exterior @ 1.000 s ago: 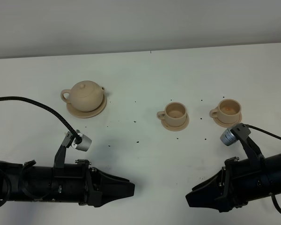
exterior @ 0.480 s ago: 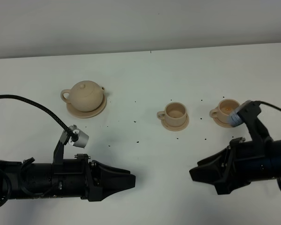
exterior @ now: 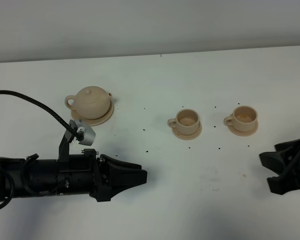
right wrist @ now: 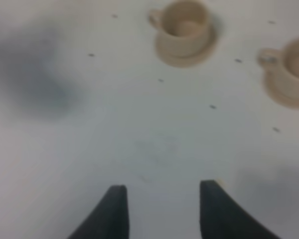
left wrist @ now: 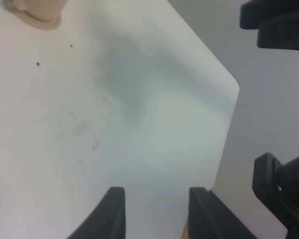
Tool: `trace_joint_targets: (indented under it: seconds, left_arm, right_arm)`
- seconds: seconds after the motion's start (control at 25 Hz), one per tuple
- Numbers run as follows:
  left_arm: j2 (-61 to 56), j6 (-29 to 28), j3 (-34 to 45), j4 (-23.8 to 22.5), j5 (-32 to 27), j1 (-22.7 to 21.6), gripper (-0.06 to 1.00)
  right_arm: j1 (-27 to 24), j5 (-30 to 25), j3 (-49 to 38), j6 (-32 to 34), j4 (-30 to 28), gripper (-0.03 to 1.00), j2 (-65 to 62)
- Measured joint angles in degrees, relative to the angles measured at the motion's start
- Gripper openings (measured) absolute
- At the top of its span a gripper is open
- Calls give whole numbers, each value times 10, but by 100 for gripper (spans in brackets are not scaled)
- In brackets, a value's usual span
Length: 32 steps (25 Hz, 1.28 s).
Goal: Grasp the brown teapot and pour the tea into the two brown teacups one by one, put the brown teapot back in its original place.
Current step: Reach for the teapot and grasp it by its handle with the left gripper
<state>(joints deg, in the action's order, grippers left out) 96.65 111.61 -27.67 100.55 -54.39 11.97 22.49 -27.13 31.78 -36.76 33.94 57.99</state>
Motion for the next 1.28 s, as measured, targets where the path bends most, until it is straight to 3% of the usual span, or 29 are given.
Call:
trace_joint_targets:
  seconds: [0.12, 0.28, 0.36, 0.44, 0.84, 1.28]
  left_arm:
    - [0, -4, -19, 0, 0, 0, 32]
    - [0, -32, -45, 0, 2, 0, 32]
    - [0, -41, -56, 0, 2, 0, 32]
    - [0, -43, -66, 0, 2, 0, 32]
    - [0, -46, -77, 0, 7, 0, 32]
    - [0, -47, -77, 0, 9, 0, 32]
  right_arm:
    - [0, -47, 0, 201, -175, 34, -51]
    - [0, -172, 0, 395, -359, 34, -108]
    - [0, -251, 0, 444, -412, 34, -132]
    - [0, -296, 0, 459, -434, 34, -156]
    - [0, -339, -34, 454, -404, 34, -329]
    - [0, -341, -39, 313, -272, 34, -497]
